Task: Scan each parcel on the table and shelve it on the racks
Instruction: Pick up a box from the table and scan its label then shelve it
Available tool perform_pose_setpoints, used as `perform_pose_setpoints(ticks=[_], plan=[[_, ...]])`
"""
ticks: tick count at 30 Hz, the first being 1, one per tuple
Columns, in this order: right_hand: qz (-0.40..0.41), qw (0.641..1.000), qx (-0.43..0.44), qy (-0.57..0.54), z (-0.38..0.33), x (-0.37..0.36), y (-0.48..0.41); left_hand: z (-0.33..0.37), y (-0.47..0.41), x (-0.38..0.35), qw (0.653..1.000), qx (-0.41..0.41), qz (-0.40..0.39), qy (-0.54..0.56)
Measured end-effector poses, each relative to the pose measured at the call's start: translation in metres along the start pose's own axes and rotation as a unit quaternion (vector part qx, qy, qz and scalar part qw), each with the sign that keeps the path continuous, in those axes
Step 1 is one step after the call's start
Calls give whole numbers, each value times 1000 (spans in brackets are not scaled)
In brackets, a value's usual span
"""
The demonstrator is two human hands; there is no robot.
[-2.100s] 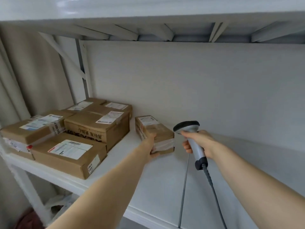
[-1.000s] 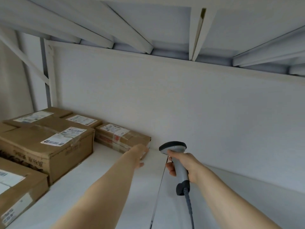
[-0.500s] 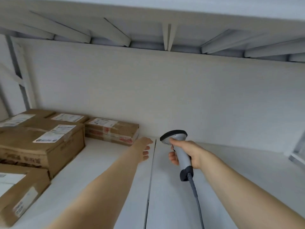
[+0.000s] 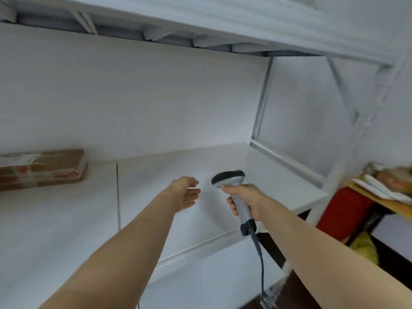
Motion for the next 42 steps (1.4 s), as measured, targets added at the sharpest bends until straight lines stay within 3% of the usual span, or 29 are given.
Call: perform_pose_setpoints(ticks=[13,20,25,33,42], plan=[[181,979,-15,-87,109,319,96,-50,28,-352,980,7,-172,-95],[295,936,-39,-188,188,533,160,-123,52,-573,951,54,-268,-147],[352,905,-49,-235,231,637,178,-152,47,-680,932,75,-298,-191],[391,865,-61,-308,270,760,135,-168,-28,-822,921,98,-318,-205],[403,857,-80,-311,241,900,24,-145,-162,-958,929,127,-303,-173]])
Point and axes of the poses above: each hand's wrist, its own y-axis away from the middle knuckle, its own x-axis out of the back of the hand, z = x × y, the point moved 9 cm from there along -y, towards the middle knuckle, and after that the axes turned 1 degree about y, right-handed, at the moved point
